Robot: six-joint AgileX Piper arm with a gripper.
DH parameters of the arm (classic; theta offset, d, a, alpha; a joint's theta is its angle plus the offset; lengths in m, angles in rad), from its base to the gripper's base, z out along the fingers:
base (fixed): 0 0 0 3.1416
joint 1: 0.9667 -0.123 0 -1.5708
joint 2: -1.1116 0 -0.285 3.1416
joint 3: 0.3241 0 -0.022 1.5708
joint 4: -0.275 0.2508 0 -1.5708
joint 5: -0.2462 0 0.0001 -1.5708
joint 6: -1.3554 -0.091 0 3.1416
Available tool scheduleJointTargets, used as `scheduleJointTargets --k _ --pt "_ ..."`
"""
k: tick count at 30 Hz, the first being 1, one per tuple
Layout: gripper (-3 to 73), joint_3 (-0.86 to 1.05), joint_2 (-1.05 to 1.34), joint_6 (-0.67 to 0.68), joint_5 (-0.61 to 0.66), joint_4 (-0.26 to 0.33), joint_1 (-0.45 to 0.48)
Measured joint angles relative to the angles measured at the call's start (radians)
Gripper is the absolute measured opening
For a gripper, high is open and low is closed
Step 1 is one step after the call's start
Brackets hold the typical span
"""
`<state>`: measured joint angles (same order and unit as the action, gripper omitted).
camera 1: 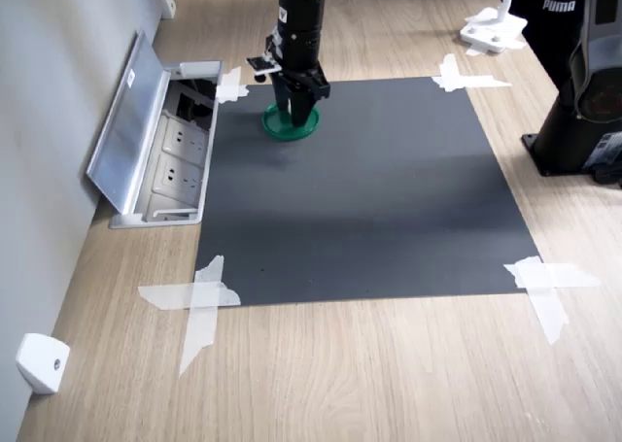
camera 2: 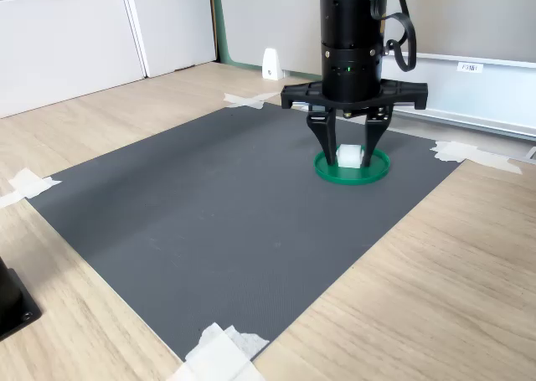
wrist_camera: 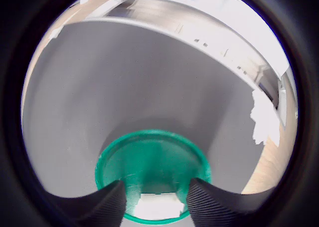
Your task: Grasp a white terminal and put it on the green lid.
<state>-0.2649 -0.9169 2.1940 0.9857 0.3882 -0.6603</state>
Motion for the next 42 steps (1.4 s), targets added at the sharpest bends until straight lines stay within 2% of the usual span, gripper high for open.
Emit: scheduleJointTargets --k 4,7,11,14,16,19,21,23,26,32,34,37,42 --pt "60.0 0.001 0.086 0.000 -0.014 0.049 0.000" --pt "60.5 0.001 0.174 0.000 -0.011 0.083 0.000" --pt "58.0 0.007 0.307 -0.024 0.006 0.082 0.000" --pt "46.9 0.017 0.416 -0.066 0.009 0.082 0.000" --pt "35.5 0.024 0.481 -0.098 0.010 0.087 0.000" --pt "12.9 0.047 0.597 -0.172 0.019 0.103 0.000" --pt "4.8 0.068 0.675 -0.232 0.019 0.124 0.000" --pt "1.2 0.112 0.769 -0.294 0.001 0.145 0.000" --pt "-0.3 0.228 0.913 -0.351 -0.072 0.172 0.000" --pt "-0.5 0.519 1.226 -0.394 -0.315 0.207 0.000" --pt "-0.5 0.590 1.306 -0.410 -0.354 0.218 -0.008" --pt "-0.5 0.689 1.409 -0.442 -0.349 0.229 -0.031" --pt "-0.5 0.808 1.558 -0.485 -0.255 0.228 -0.036"
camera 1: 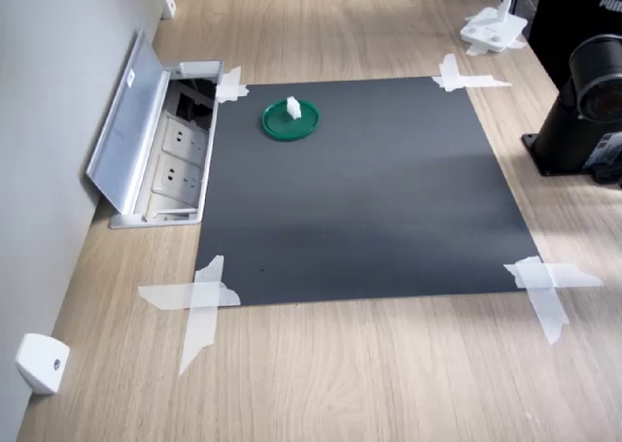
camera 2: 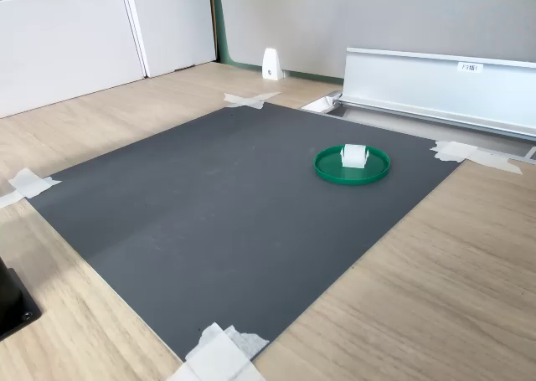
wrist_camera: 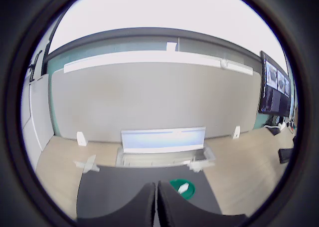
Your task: Grasp a white terminal and put it on the green lid.
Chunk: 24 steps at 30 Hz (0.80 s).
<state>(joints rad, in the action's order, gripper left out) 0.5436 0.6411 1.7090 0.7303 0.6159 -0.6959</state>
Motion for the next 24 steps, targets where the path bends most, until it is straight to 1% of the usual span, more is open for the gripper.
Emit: scheduleJointTargets --k 4,11,15,19,24 --pt "-0.5 0.096 0.134 -0.003 0.030 -0.009 -0.003" --pt "-0.6 0.296 0.310 -0.005 -0.051 -0.015 -0.074" --pt "-0.6 0.330 0.345 -0.005 -0.034 -0.018 -0.098" --pt "-0.6 0.332 0.345 -0.005 0.004 -0.019 -0.099" --pt "-0.6 0.332 0.345 -0.005 0.006 -0.019 -0.099"
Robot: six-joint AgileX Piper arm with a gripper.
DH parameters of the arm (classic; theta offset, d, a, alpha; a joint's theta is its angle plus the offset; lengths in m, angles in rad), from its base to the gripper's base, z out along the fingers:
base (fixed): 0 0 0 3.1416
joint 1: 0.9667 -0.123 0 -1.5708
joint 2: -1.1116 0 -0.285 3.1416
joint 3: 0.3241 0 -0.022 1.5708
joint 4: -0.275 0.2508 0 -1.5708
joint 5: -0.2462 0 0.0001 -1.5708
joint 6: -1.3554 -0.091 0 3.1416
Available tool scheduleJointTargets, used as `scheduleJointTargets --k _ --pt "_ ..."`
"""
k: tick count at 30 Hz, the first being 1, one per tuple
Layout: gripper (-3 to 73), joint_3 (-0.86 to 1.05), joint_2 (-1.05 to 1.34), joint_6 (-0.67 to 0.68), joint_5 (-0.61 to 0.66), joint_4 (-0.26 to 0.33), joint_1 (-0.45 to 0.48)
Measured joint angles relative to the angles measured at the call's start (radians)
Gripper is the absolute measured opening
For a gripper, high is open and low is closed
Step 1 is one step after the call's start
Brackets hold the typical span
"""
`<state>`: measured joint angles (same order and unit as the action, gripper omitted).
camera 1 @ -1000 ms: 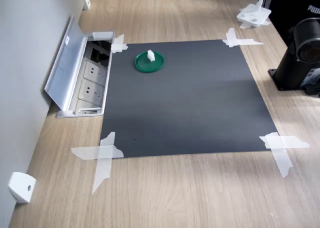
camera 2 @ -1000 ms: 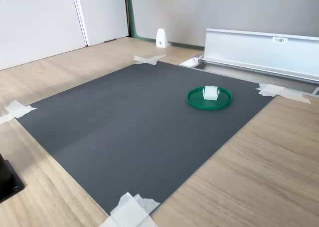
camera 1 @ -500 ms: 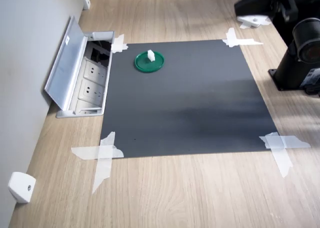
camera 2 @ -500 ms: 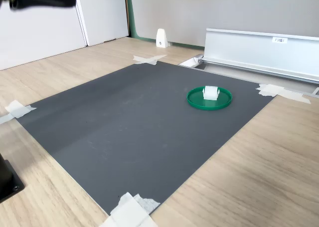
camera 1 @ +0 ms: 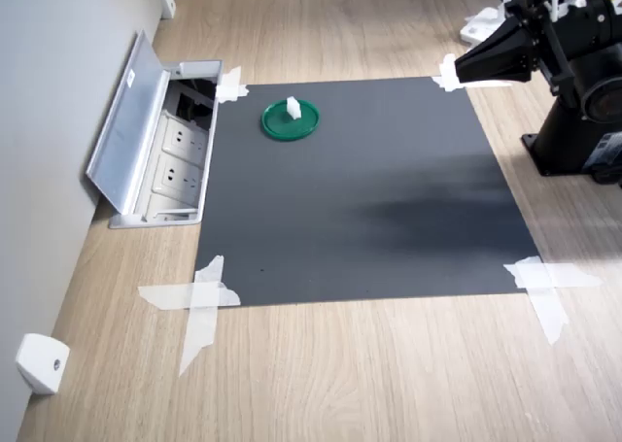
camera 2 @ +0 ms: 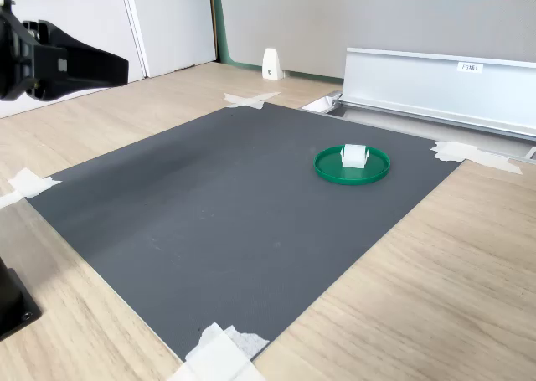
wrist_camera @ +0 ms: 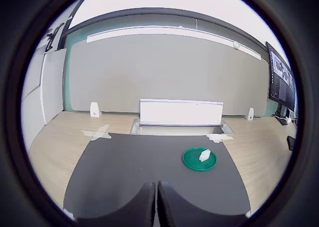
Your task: Grasp a white terminal and put it on the green lid.
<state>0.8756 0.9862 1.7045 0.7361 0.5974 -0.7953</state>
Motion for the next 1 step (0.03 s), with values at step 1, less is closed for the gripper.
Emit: scheduleJointTargets --k 1 --pt "-0.6 0.000 0.000 0.000 0.000 0.000 0.000"
